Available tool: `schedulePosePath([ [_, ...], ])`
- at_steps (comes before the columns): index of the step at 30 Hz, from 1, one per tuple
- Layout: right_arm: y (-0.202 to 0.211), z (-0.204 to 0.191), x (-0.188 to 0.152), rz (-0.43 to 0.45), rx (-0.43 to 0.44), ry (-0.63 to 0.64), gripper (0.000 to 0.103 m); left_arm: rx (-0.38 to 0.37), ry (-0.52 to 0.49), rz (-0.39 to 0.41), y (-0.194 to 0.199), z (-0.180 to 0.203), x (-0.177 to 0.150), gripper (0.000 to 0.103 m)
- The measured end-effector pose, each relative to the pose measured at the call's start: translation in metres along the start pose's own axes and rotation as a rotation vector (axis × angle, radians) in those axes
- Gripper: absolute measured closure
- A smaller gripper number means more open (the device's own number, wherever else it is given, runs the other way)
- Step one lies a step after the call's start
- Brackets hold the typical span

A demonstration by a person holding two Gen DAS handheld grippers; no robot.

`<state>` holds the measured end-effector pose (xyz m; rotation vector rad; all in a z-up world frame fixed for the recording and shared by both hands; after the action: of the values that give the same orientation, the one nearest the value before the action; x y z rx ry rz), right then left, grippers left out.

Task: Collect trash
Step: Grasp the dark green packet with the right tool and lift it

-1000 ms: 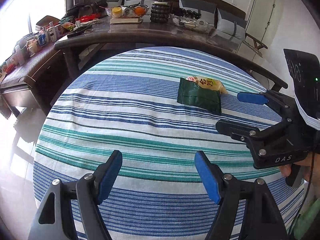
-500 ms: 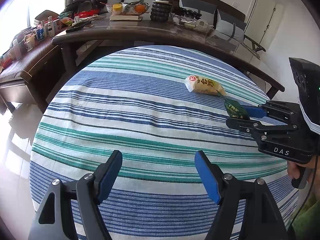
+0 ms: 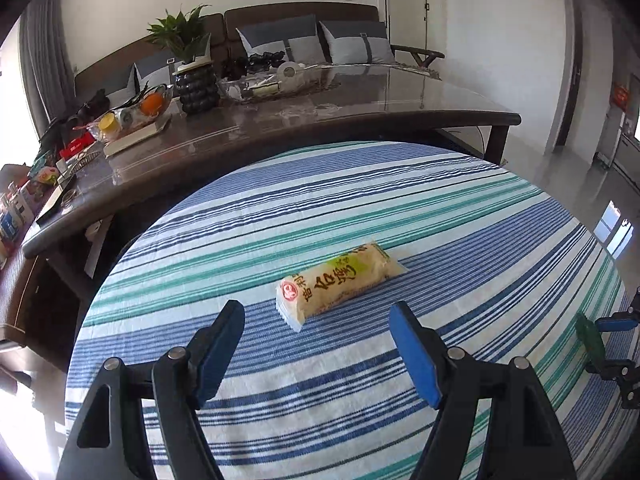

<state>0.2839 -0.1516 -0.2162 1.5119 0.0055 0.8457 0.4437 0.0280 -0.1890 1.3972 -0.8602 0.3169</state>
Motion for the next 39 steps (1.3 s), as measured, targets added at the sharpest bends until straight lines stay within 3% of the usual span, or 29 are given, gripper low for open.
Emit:
schedulePosePath([
  [3,0.000,0.002,-0.003,0.014,0.074,-0.019,0.062,-0.060,-0.108,-0.042,-0.027,0.004,0.009,0.027],
  [7,0.004,-0.005,-0.003,0.034,0.212,-0.040,0.047,-0.150,-0.193,-0.127,-0.055,0.012,-0.003,0.026],
  [9,0.006,-0.011,-0.002,0.046,0.254,-0.033,0.038,-0.187,-0.183,-0.112,-0.056,0.012,-0.003,0.026],
  [11,0.004,-0.008,0.001,0.064,0.236,-0.017,0.032,-0.222,-0.166,-0.108,-0.054,0.012,-0.003,0.026],
  [15,-0.002,-0.005,0.012,0.083,0.240,-0.003,0.031,-0.263,-0.170,-0.099,-0.046,0.021,-0.004,0.027],
  [18,-0.002,-0.016,0.013,0.041,0.353,-0.006,0.033,-0.327,-0.181,-0.132,-0.038,0.039,-0.015,0.029],
  [22,0.012,-0.034,0.003,0.001,0.488,0.009,0.039,-0.337,-0.253,-0.164,-0.020,0.060,-0.034,0.026],
  [24,0.017,-0.031,0.005,0.023,0.434,0.032,0.037,-0.299,-0.241,-0.156,-0.017,0.062,-0.033,0.027],
  [26,0.019,-0.023,0.010,0.063,0.332,0.065,0.025,-0.289,-0.187,-0.138,-0.017,0.062,-0.024,0.027],
  [28,0.021,-0.021,0.022,0.107,0.290,0.094,0.017,-0.301,-0.125,-0.133,-0.021,0.061,-0.012,0.027],
  [35,-0.011,-0.030,0.057,0.099,0.286,0.200,0.018,-0.245,-0.042,-0.166,-0.055,0.055,0.003,0.027],
  [38,-0.019,-0.026,0.049,0.050,0.293,0.222,0.031,-0.258,-0.024,-0.164,-0.058,0.057,0.005,0.029],
  [39,-0.020,-0.025,0.047,0.040,0.295,0.229,0.038,-0.256,-0.031,-0.162,-0.058,0.059,0.006,0.036],
])
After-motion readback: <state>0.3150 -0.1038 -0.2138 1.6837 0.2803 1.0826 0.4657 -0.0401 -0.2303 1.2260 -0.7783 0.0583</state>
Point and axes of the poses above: each gripper's, at about its wrist camera, not at the fingertips, and y roughly against the way its jaws point, z to its right, x to its top, the point moved 9 cm from there along -y, roughly the way its jaws point, and after that the axes turned 2 degrees about y, right-handed, at the moved point
